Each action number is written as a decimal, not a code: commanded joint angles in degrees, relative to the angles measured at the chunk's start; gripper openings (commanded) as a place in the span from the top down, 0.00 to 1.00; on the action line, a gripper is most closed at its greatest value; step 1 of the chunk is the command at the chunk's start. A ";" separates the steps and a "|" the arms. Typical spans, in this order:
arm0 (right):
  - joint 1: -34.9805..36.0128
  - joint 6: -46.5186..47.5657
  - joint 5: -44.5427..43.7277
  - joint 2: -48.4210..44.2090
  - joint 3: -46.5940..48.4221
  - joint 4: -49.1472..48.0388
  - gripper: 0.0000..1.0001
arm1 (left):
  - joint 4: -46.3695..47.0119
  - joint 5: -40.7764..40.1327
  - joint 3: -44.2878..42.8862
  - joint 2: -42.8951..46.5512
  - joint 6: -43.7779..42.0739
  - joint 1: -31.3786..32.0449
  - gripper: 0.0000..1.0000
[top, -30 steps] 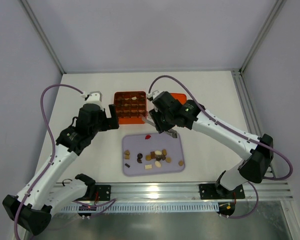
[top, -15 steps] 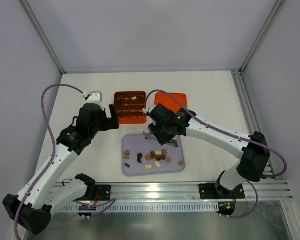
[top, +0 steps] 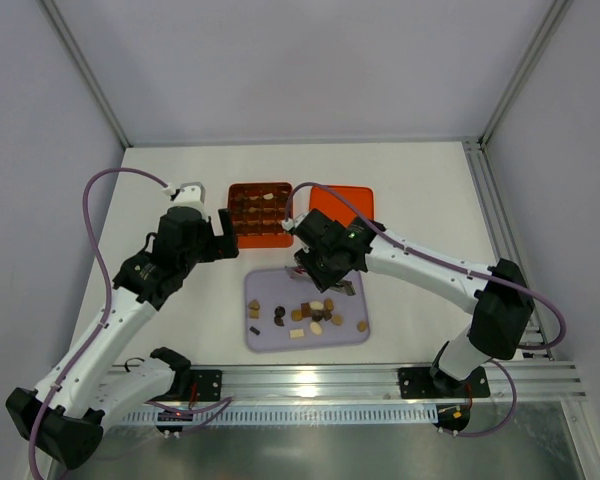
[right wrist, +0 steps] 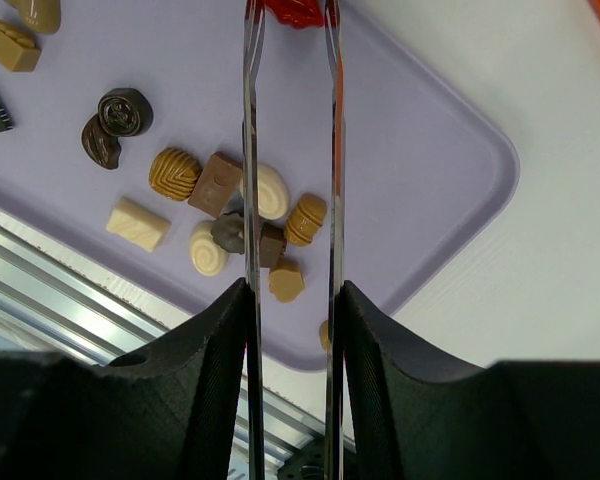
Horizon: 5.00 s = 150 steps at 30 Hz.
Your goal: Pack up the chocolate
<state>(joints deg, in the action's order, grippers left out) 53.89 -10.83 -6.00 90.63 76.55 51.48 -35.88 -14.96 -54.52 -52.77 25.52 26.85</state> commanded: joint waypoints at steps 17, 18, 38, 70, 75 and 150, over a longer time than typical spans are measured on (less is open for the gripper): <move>2.09 -0.42 1.96 0.16 1.75 2.47 0.58 | 1.69 -0.07 0.12 0.21 0.41 -0.40 0.00; 2.27 -0.51 1.87 -0.01 1.93 2.57 0.58 | 1.69 -0.07 0.12 0.21 0.41 -0.40 0.00; 2.54 -0.60 -1.03 4.73 6.24 3.71 0.58 | 1.43 -0.33 0.29 0.74 0.41 -0.40 0.00; 1.31 -1.56 0.02 2.80 8.52 5.91 0.66 | 1.51 -0.42 0.21 1.01 0.32 -0.40 0.00; 0.69 -1.65 0.20 2.18 9.14 6.44 0.66 | 1.43 -0.42 0.21 1.09 0.32 -0.40 0.00; -10.12 -0.68 -2.26 30.13 43.15 -2.44 0.66 | 1.51 -0.07 0.29 1.09 0.41 -0.40 0.00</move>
<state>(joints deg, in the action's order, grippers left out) 43.97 -10.92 -7.38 120.81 118.02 50.96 -35.88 -14.98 -54.50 -52.31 25.52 26.85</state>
